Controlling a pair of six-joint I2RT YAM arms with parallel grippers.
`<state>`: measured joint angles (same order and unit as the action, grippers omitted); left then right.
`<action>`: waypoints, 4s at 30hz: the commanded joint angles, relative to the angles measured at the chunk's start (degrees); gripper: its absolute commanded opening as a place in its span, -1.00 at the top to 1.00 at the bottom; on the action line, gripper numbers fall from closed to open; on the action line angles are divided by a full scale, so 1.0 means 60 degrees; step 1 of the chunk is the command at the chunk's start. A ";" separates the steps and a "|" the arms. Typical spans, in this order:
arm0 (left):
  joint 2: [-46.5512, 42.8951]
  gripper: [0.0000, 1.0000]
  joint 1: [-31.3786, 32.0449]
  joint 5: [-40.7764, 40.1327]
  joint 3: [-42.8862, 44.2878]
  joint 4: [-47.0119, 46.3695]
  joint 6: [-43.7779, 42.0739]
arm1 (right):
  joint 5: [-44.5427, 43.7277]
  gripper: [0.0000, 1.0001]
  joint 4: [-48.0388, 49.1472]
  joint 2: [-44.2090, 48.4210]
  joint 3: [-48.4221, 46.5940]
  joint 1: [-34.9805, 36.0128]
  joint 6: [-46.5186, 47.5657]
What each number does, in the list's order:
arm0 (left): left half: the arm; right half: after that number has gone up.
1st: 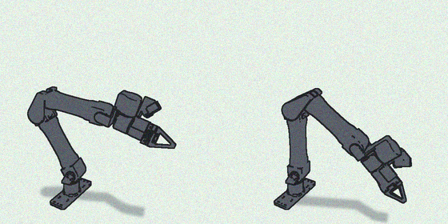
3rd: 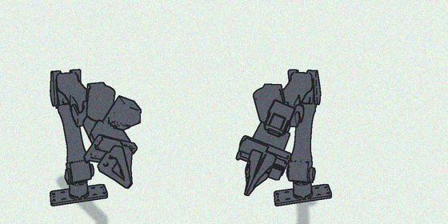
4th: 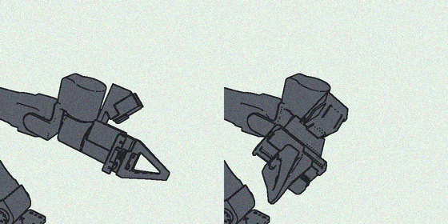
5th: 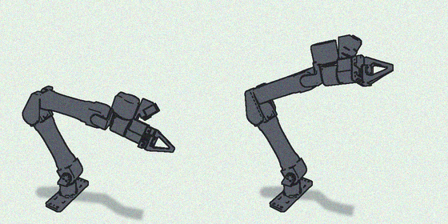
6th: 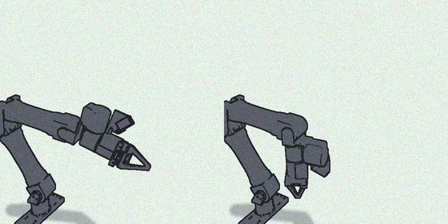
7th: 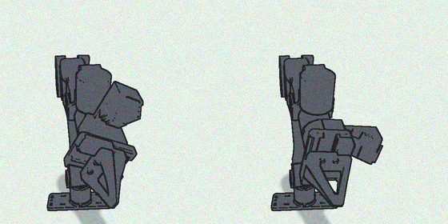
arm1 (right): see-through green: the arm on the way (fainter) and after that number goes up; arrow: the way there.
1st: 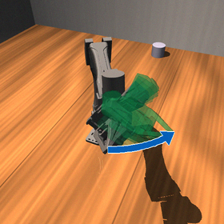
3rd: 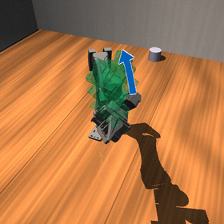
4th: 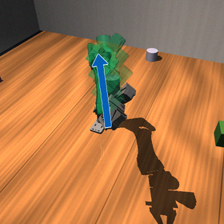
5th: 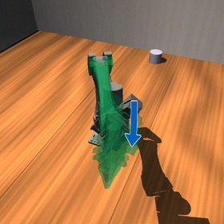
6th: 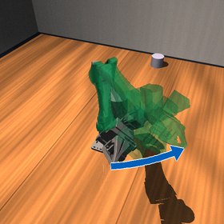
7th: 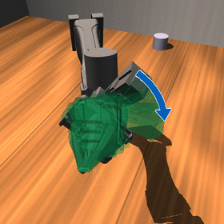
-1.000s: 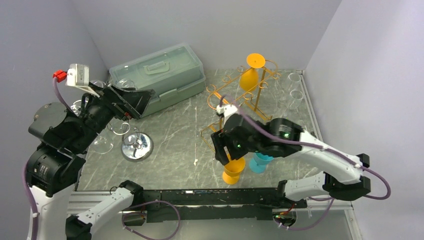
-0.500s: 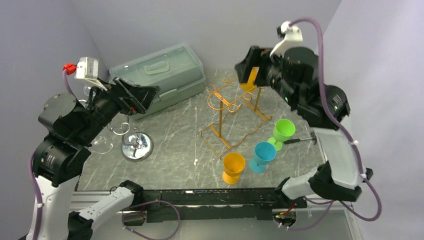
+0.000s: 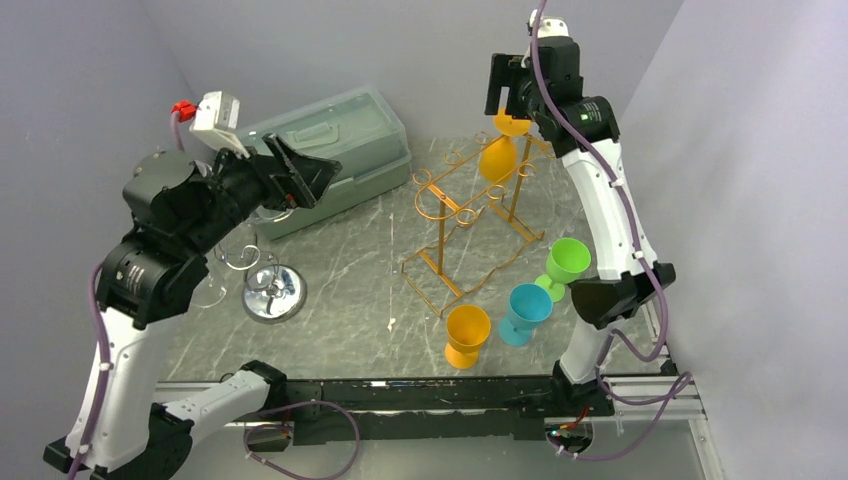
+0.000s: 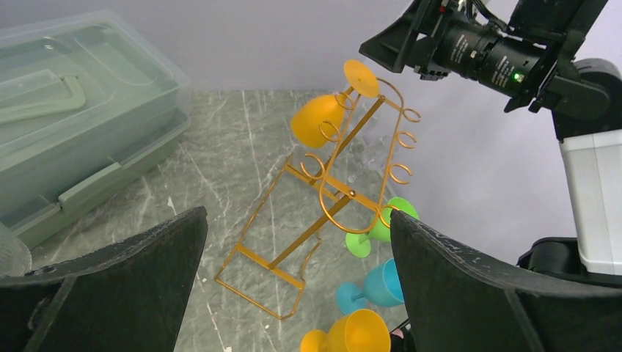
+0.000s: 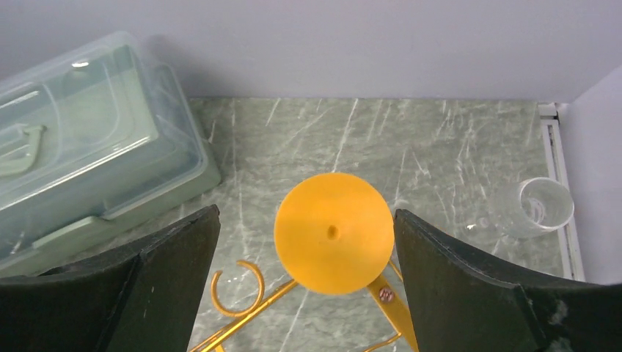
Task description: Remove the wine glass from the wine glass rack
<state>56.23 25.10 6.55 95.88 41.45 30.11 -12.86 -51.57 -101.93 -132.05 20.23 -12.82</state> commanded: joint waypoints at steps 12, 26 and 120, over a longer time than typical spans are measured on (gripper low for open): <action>0.0339 -0.99 0.0006 0.0293 0.0054 -0.0478 -0.0345 | 0.0077 -0.93 0.0444 -0.0744 -0.0236 -0.0216 0.1660; 0.0326 -0.98 0.0006 0.0270 -0.0165 -0.0587 -0.0296 | -0.0066 -0.87 0.0414 -0.0780 0.0601 -0.0208 0.1962; 0.1362 -0.85 0.0006 0.0656 0.0127 -0.1923 -0.0096 | 0.1938 -0.08 0.4845 0.1118 0.1833 -0.0181 -0.0371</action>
<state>63.92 25.10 8.64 94.52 34.30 29.61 -6.37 -30.24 -101.95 -121.84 19.20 -10.37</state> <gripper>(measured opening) 0.937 0.767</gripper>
